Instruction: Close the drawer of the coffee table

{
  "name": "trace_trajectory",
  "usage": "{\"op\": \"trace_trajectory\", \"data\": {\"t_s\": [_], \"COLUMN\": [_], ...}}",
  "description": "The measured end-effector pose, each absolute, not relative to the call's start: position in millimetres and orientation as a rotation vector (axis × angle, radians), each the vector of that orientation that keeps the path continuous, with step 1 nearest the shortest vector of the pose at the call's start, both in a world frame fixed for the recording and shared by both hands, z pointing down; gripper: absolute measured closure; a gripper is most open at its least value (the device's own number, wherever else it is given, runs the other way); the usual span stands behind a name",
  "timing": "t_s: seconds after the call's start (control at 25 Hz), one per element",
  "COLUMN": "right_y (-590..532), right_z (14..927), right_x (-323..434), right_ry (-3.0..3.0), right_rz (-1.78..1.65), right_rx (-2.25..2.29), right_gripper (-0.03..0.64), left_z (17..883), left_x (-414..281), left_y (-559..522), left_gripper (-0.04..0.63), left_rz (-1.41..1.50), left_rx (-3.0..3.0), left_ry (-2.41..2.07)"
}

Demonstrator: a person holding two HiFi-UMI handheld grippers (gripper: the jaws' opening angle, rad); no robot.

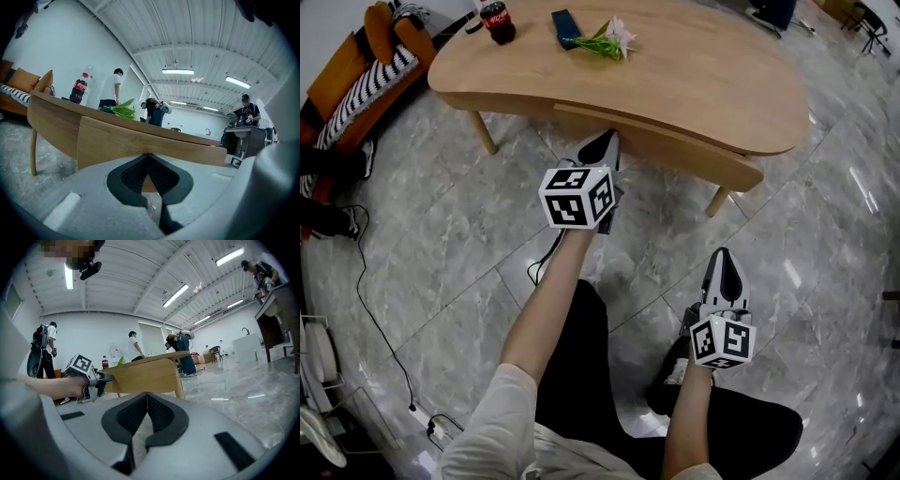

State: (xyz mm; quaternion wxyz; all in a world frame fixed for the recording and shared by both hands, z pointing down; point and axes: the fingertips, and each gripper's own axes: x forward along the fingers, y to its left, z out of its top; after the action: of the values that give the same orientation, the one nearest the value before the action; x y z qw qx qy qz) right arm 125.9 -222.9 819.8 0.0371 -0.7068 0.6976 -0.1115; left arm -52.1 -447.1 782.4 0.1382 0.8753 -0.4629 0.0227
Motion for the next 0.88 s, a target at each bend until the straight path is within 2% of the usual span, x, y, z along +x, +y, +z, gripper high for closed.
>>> {"op": "trace_trajectory", "data": {"t_s": [0.88], "right_y": [-212], "right_z": [824], "right_x": [140], "right_ry": [2.127], "right_rz": [-0.361], "right_rx": [-2.185], "right_gripper": [0.601], "left_z": [784], "left_x": [-38], "left_y": [-480], "left_gripper": [0.586], "left_rz": [0.093], "left_rx": [2.573], "left_ry": [-1.342]}}
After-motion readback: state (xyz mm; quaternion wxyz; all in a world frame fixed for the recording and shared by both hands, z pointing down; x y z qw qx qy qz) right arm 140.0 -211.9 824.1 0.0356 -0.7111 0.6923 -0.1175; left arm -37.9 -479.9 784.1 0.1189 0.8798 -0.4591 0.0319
